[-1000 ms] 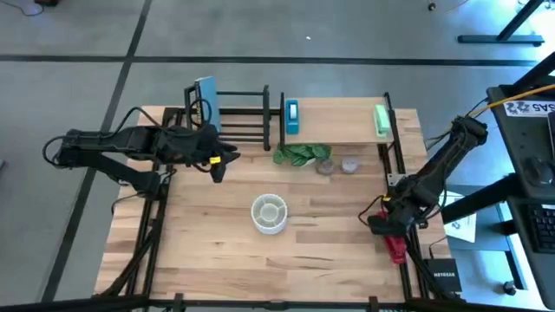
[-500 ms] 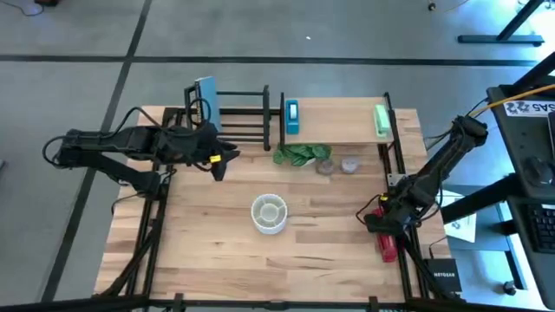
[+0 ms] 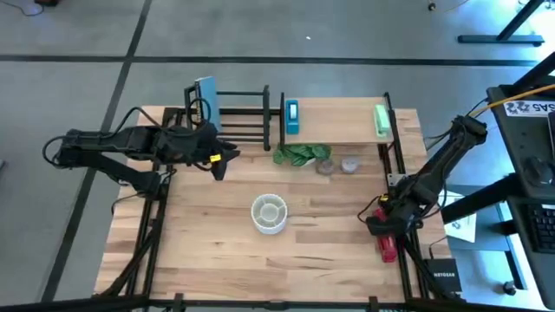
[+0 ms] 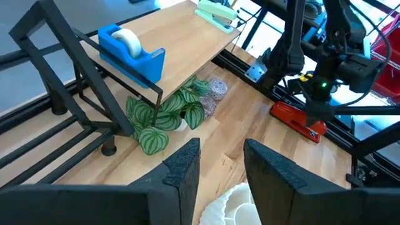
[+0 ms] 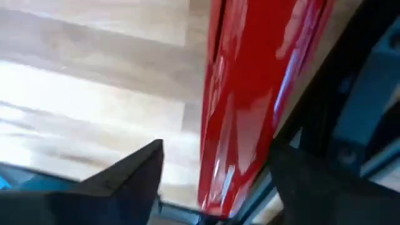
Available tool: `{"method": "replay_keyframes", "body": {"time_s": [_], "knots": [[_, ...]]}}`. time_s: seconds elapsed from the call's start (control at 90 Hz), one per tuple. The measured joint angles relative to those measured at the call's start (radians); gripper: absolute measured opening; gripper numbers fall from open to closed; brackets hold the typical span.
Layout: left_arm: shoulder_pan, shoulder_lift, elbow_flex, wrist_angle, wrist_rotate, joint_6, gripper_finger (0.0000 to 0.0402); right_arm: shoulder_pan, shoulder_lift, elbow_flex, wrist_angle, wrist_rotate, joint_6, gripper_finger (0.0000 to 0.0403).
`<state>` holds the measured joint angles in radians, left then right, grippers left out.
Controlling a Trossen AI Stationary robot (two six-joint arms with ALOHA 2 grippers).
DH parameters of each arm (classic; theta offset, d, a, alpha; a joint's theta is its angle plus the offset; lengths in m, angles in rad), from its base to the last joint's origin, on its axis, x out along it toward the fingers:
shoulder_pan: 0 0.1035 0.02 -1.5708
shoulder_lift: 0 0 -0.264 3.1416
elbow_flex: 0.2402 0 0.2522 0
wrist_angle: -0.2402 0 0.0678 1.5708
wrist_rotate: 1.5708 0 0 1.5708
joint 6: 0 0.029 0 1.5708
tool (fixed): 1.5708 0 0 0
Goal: Stock shelves
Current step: Remove the green stapler from the shelf
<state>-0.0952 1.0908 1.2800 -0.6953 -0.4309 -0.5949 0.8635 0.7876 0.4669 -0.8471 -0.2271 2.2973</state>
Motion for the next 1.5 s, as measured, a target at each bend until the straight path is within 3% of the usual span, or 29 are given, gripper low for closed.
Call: {"method": "replay_keyframes", "body": {"time_s": [0.156, 0.256, 0.344, 0.6, 0.867, 1.044, 1.2, 1.5], "knots": [[0.000, 0.000, 0.000, 0.000, 0.000, 0.001, 0.0107, 0.000, -0.026, 0.088, -0.098, -0.042, 0.029, 0.0325], [0.000, 0.000, 0.000, 0.000, 0.000, 0.000, 0.0107, -0.010, -0.035, 0.167, -0.165, -0.080, 0.036, 0.0328], [0.000, 0.000, 0.000, 0.001, 0.000, -0.005, 0.0107, -0.046, -0.048, 0.249, -0.183, -0.048, 0.022, 0.0323], [0.000, 0.000, 0.000, 0.006, 0.000, -0.007, 0.0107, -0.247, -0.103, 0.433, -0.103, 0.345, -0.283, 0.0293], [0.000, 0.000, 0.000, 0.006, 0.000, -0.025, 0.0107, -0.585, -0.065, 0.564, -0.072, 0.779, -0.773, 0.0274], [0.000, 0.000, 0.000, 0.008, 0.000, -0.031, 0.0107, -0.833, -0.009, 0.596, -0.159, 0.962, -1.033, 0.0266], [0.000, 0.000, 0.000, 0.008, 0.000, -0.034, 0.0107, -1.019, 0.039, 0.596, -0.301, 1.003, -1.160, 0.0264], [0.000, 0.000, 0.000, 0.008, 0.000, -0.045, 0.0107, -1.220, 0.135, 0.573, -0.380, 0.965, -1.332, 0.0264]]}}
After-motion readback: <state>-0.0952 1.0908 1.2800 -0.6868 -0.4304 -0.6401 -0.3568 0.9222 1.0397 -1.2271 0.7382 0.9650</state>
